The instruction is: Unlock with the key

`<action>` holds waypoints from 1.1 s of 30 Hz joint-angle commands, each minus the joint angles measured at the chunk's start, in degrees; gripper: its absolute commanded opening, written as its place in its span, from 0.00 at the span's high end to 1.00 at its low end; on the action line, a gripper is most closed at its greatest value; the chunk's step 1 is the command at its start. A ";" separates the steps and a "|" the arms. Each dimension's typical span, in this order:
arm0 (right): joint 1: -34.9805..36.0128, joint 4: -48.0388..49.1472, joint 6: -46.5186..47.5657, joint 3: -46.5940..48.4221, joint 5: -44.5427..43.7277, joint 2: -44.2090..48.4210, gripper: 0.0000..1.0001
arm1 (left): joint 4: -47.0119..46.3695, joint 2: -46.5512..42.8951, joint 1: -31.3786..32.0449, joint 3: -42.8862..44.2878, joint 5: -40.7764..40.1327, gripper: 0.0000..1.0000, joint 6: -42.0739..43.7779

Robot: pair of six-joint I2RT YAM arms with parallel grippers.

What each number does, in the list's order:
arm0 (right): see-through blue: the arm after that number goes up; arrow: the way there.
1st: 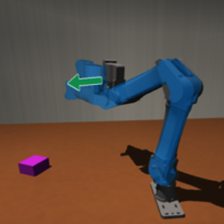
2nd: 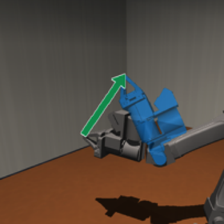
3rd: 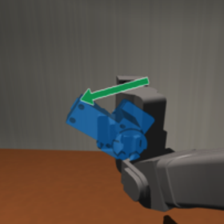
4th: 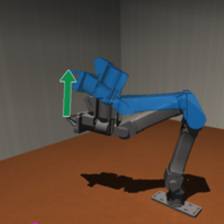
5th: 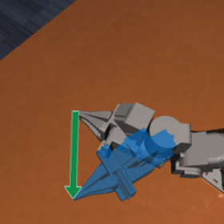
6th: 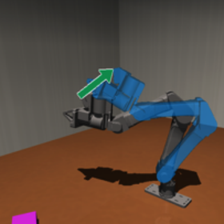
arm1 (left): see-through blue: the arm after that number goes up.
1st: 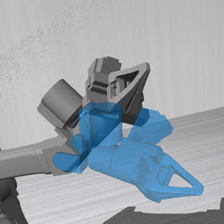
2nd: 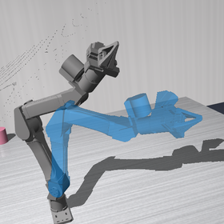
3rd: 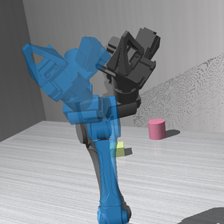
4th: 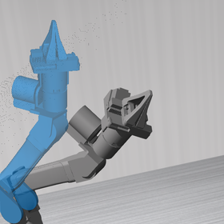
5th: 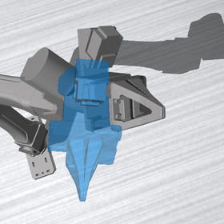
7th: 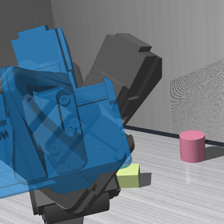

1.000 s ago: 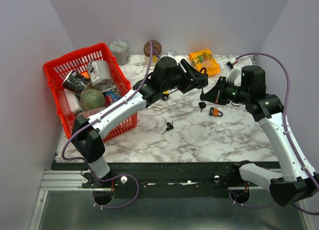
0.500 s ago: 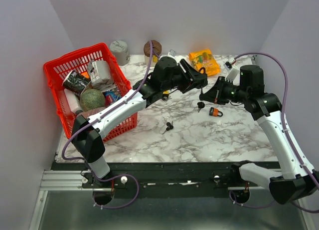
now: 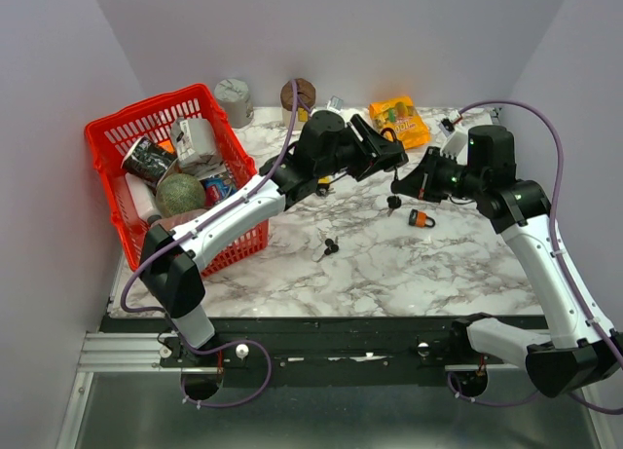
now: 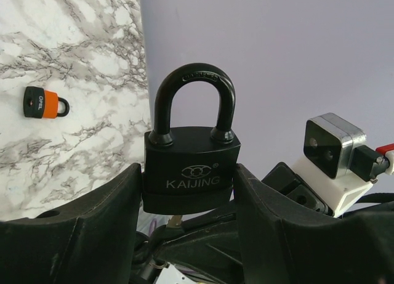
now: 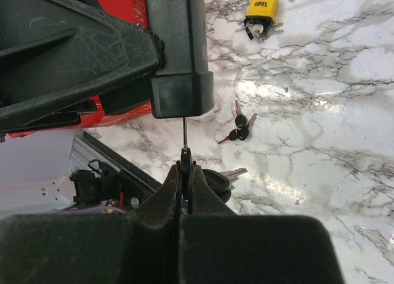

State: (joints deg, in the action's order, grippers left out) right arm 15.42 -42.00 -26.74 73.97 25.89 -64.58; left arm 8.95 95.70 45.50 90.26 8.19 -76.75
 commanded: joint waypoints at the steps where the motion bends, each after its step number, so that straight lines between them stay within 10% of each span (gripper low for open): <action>1: -0.30 3.41 -1.03 0.73 -2.16 -0.02 0.99 | -7.72 -4.03 0.65 -1.13 2.97 1.00 0.46; 33: -0.39 -5.37 11.45 8.20 -2.69 0.42 0.99 | -9.56 -7.02 0.29 -7.20 11.32 1.00 4.33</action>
State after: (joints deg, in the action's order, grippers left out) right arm 15.59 -48.27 -17.26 78.19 24.73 -63.31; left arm 0.14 91.70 45.10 82.76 15.07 -73.97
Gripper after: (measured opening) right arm 0.027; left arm 0.592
